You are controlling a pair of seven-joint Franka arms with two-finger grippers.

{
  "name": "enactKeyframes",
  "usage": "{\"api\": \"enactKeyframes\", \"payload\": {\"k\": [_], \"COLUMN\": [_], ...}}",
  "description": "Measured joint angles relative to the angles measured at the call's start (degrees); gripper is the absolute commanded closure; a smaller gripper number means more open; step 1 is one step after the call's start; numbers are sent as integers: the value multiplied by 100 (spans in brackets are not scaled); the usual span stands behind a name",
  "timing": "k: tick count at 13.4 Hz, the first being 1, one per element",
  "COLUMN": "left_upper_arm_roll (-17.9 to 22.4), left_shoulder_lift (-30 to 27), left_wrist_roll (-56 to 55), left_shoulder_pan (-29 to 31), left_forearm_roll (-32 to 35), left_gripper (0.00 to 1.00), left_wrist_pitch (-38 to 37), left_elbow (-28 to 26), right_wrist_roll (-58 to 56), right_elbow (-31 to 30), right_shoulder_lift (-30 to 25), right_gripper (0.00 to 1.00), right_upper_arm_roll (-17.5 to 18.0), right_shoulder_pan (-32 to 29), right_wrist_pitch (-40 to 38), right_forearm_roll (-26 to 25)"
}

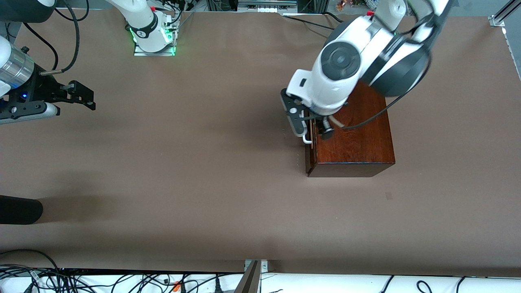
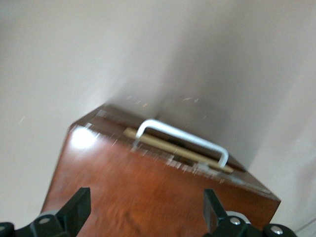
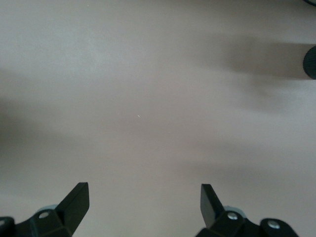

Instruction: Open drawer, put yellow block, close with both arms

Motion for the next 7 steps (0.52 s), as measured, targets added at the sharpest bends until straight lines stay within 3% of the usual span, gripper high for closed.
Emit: {"api": "enactKeyframes", "payload": {"k": [3,7], "left_upper_arm_roll": [255,483], "left_shoulder_lift": [-253,-408], "left_wrist_roll": [-450,-2156], "left_shoulder_pan": [381,1040], "left_forearm_roll": [5,2], "left_gripper": [0,0], "left_wrist_pitch": [-83,30], "left_elbow": [243,572], "right_wrist_roll": [3,4], "right_elbow": [0,0], "right_shoulder_lift": [0,0], "right_gripper": [0,0], "right_upper_arm_roll": [-1,-2], "right_shoulder_pan": [0,-1], "right_wrist_pitch": [0,0], "right_forearm_roll": [0,0]}}
